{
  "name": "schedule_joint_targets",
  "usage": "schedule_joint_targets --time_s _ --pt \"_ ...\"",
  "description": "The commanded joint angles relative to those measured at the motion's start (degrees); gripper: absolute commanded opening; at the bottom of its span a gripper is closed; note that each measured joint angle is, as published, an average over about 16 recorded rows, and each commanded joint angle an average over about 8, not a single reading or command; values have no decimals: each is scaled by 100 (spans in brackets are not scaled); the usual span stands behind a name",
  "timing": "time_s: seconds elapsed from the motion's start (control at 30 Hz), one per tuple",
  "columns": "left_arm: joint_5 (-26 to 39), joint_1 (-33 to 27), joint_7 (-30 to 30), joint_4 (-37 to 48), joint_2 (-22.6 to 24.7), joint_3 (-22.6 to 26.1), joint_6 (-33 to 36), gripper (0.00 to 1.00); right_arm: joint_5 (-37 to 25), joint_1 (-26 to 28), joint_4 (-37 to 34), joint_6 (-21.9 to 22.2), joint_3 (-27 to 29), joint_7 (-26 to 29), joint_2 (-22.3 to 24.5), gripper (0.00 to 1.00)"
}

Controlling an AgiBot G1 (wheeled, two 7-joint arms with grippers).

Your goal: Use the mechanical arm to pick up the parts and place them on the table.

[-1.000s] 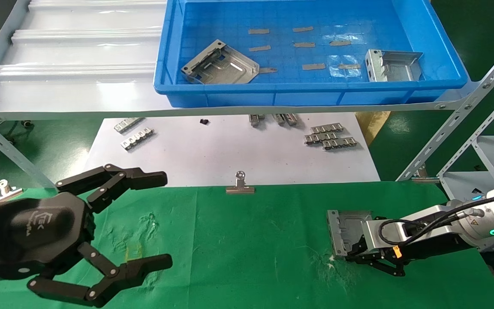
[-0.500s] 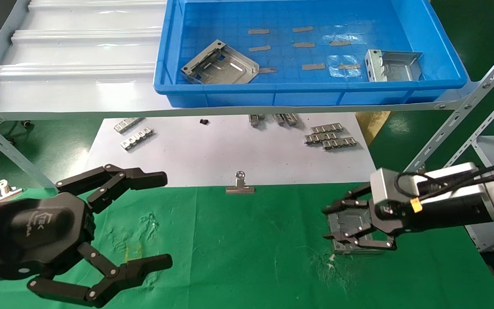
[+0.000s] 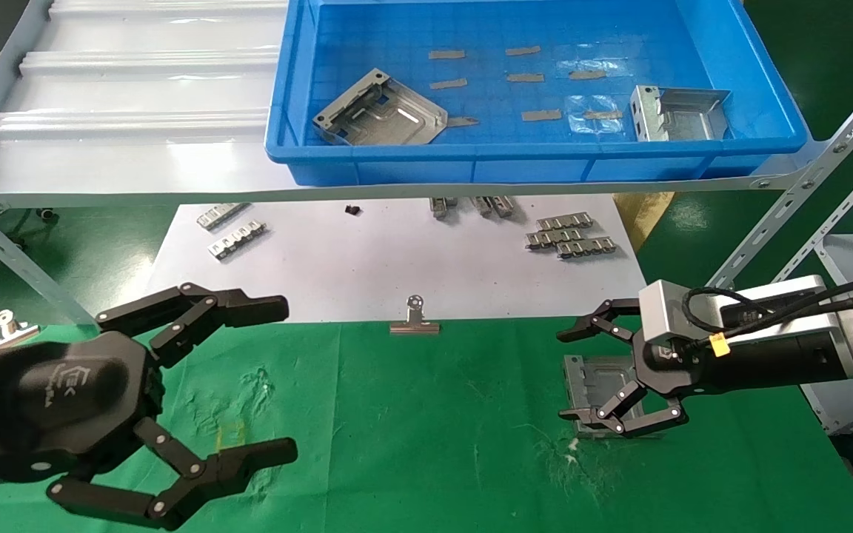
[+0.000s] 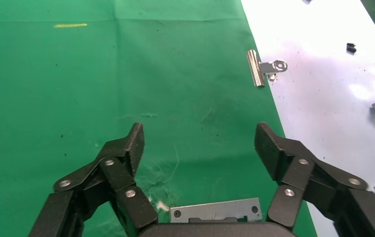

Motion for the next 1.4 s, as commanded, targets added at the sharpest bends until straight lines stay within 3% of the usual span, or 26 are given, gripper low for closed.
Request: schedule_joint_targets --time_s 0.03,1.4 --pt "0 0 0 0 0 0 0 100 -45 1 6 29 -13 -7 -8 100" --pt "0 0 0 0 0 0 0 100 1344 -2776 4084 497 3047 2554 1174 100"
